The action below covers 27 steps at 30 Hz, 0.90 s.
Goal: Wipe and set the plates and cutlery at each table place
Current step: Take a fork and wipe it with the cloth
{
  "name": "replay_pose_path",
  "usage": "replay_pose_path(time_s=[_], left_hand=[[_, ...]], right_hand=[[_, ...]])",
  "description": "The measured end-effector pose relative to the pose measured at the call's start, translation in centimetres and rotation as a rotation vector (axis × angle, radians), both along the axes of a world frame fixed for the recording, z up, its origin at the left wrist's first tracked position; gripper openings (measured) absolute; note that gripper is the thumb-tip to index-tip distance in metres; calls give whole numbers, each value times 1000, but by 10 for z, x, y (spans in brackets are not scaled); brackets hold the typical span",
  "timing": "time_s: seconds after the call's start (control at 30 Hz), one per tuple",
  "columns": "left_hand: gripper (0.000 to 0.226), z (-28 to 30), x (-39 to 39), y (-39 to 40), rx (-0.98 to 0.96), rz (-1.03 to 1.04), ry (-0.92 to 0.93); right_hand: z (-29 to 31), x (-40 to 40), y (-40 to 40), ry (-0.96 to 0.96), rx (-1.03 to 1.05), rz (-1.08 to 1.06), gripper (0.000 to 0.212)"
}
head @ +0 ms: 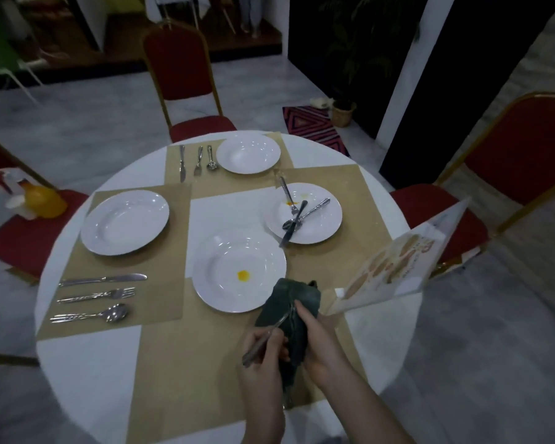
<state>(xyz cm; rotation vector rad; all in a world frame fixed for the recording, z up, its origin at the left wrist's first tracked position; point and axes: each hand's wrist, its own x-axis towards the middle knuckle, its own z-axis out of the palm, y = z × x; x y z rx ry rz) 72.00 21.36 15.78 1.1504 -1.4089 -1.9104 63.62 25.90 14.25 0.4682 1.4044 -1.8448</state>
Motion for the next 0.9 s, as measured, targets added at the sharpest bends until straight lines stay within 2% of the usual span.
replay_pose_path(time_s=[0.1,0.17,0.27,0.37,0.47,0.63,0.77,0.9], left_hand=[[20,-3,22,-7,-37,-4,11],[22,-5,36,-19,-103,-100,5],[21,-11,48,-27,-185,-312,-105],[29,-20,50,-23,-298,-417,-225],[33,-21,49,-16,-380,-445,-282],[31,-18,47,-18,-275,-451,-292],[30,-13,50,-20,-265,-453,-269],[30,-4,36,-24,-287,-389,-251]], right_hand=[[1,3,3,57,44,-26,22],[1,1,4,68,62,-28,22],[1,9,1,90,70,18,25],[5,28,-5,68,40,159,22],[4,32,-10,41,37,112,21],[0,13,-16,-34,125,19,19],[-8,1,-25,99,209,-34,24],[-2,13,-29,178,130,10,22]])
